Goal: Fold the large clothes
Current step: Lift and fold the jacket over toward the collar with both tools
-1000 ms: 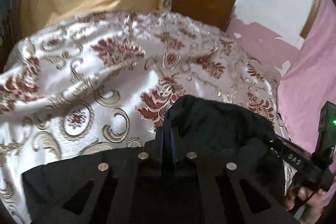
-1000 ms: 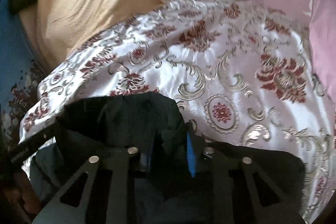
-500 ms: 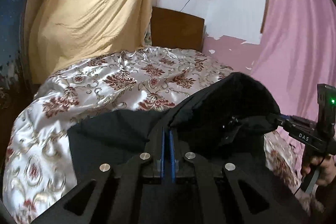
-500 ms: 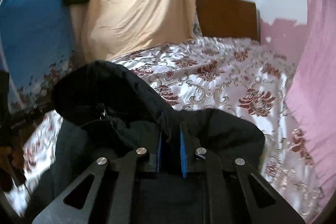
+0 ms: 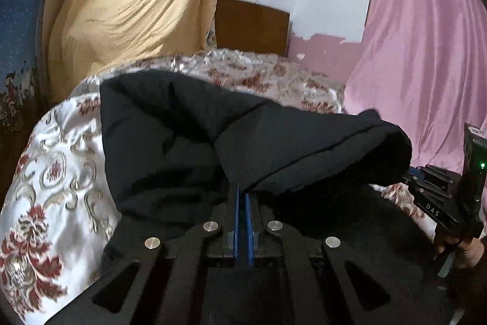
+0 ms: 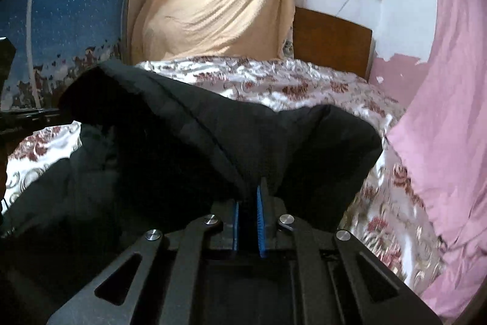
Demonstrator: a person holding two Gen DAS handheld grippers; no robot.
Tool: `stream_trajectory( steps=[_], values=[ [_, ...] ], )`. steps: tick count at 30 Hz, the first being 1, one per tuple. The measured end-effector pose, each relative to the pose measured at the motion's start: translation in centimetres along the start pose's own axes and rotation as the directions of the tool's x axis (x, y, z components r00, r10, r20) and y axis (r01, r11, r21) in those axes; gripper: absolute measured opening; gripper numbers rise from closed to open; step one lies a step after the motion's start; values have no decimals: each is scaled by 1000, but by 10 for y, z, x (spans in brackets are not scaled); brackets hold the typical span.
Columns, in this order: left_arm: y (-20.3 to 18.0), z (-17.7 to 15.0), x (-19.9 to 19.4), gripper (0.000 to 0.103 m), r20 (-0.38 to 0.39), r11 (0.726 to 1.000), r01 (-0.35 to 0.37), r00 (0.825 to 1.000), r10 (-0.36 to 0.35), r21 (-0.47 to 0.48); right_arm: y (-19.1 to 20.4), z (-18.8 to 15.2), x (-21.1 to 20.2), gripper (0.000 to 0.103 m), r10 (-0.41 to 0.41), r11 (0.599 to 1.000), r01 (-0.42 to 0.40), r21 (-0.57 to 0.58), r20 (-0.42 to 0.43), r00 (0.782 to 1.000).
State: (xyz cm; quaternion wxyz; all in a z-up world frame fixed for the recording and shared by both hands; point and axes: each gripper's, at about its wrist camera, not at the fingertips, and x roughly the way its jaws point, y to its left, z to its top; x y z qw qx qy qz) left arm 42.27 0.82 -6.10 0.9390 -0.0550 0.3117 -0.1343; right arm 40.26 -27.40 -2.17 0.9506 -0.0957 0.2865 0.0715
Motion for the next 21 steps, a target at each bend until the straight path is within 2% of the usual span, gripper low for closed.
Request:
stream_trajectory(
  steps=[5, 11, 14, 21],
  values=[
    [7, -21, 24, 4, -60, 999, -33, 998, 32, -17, 0, -20, 21, 8, -18, 1000, 19, 11, -61, 998],
    [14, -23, 57, 4, -105, 997, -65, 993, 61, -30, -2, -32, 64, 8, -38, 999, 41, 21, -142, 989],
    [18, -21, 66, 4, -112, 997, -71, 992, 67, -38, -2, -31, 71, 8, -20, 998, 27, 51, -135, 991],
    [14, -14, 66, 4, -87, 998, -68, 994, 67, -12, -27, -24, 39, 12, 50, 991, -43, 131, -58, 997]
  ],
)
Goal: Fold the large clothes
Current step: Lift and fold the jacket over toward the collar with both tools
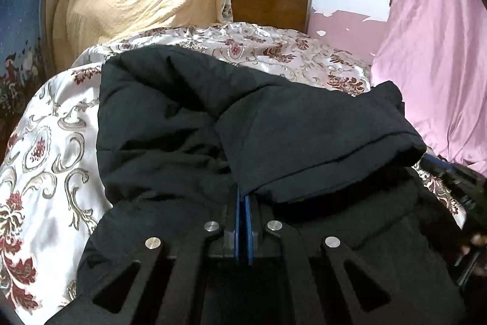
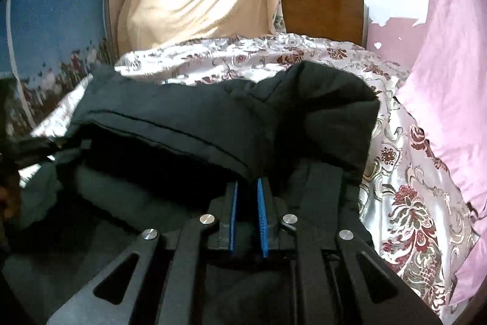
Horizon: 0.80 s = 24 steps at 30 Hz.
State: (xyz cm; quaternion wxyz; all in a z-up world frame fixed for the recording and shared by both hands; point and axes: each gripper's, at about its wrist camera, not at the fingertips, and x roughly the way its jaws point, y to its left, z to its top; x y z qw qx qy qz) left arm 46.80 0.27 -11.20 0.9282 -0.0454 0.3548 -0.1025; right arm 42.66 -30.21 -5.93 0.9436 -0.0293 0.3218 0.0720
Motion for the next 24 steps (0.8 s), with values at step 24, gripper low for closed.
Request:
stream_trajectory(
  steps=[24],
  values=[
    [17, 43, -21, 9, 44, 992, 126, 991, -126, -7, 32, 33, 109, 38, 121, 991, -128, -47, -137, 983]
  ],
)
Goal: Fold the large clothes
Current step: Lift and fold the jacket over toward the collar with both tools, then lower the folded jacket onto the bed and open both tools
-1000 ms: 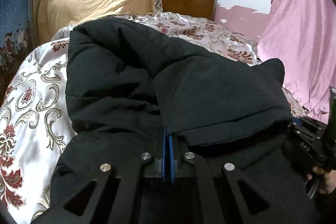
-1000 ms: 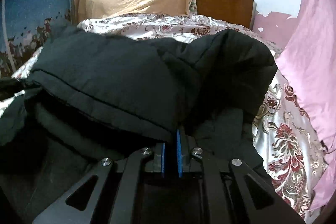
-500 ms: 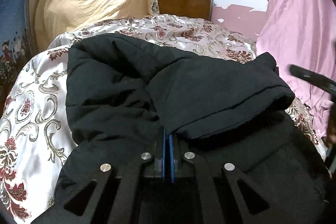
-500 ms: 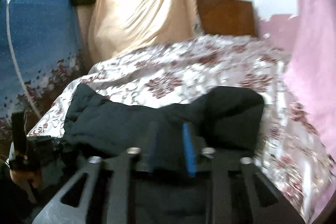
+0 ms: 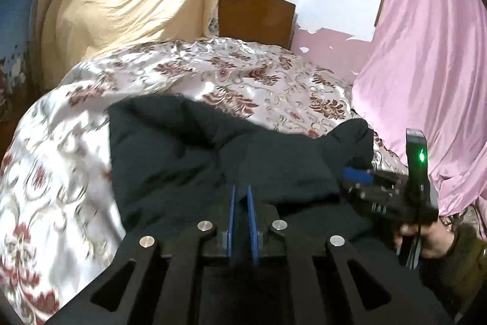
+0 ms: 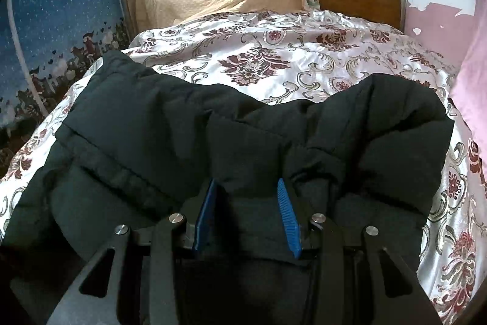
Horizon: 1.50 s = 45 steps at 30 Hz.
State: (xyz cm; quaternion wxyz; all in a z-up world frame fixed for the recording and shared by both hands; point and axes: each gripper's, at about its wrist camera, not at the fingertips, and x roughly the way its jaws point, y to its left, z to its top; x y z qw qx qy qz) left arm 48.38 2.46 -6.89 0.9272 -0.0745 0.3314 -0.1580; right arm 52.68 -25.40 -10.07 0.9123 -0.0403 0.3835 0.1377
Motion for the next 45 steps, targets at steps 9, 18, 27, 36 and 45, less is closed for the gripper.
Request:
stream_trajectory(
  steps=[9, 18, 27, 36, 45],
  values=[
    [-26, 32, 115, 10, -199, 993, 21, 980, 2, 114, -11, 26, 10, 37, 11, 996, -18, -91, -82, 997],
    [-2, 23, 174, 10, -224, 992, 13, 975, 16, 125, -25, 42, 72, 38, 32, 996, -42, -76, -123, 992],
    [8, 14, 191, 9, -164, 995, 23, 986, -7, 93, -31, 29, 94, 38, 57, 998, -58, -5, -19, 998],
    [2, 19, 143, 82, -106, 999, 19, 994, -15, 41, -17, 27, 51, 54, -10, 999, 11, -30, 44, 999],
    [0, 19, 102, 95, -147, 990, -140, 979, 138, -3, -25, 23, -10, 71, 16, 999, -19, 51, 65, 998]
  ],
)
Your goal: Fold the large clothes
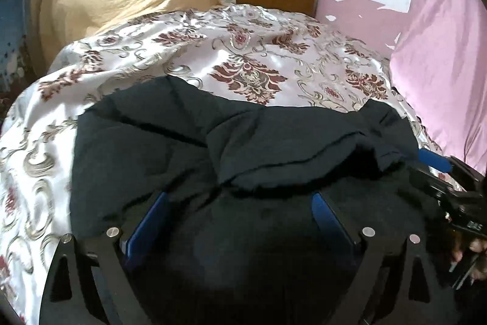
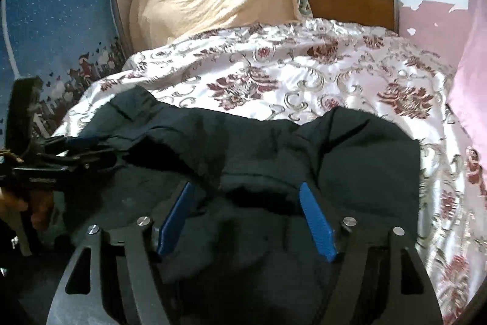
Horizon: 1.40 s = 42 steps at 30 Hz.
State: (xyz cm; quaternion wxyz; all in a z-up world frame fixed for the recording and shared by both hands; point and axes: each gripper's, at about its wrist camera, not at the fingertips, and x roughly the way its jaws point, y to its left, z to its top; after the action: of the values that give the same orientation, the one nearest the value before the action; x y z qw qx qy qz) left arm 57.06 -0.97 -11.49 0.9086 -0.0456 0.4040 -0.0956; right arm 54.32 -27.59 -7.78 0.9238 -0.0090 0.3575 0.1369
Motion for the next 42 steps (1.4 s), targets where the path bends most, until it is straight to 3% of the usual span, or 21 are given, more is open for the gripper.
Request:
stream_trajectory(
  steps=[6, 9, 19, 26, 33, 42],
  values=[
    [-10, -11, -51, 95, 27, 1000, -5, 1000, 4, 26, 9, -5, -55, 79, -12, 1000, 12, -10, 29, 1000],
    [-19, -18, -82, 101, 60, 999, -18, 998, 15, 51, 14, -10, -86, 89, -12, 1000, 13, -16, 48, 999],
    [-43, -47, -178, 103, 160, 999, -36, 987, 30, 36, 35, -25, -189, 97, -19, 1000, 22, -17, 138, 990],
    [-57, -76, -241, 103, 216, 999, -32, 976, 31, 3, 51, -41, -248, 97, -9, 1000, 4, 22, 195, 981],
    [-64, -112, -294, 103, 225, 1000, 3, 974, 2, -25, 77, -72, -296, 98, 0, 1000, 0, -1, 206, 978],
    [-71, -154, -334, 103, 240, 998, -58, 969, 53, 16, 104, -118, -343, 98, -28, 996, 42, -82, 171, 985]
  ],
)
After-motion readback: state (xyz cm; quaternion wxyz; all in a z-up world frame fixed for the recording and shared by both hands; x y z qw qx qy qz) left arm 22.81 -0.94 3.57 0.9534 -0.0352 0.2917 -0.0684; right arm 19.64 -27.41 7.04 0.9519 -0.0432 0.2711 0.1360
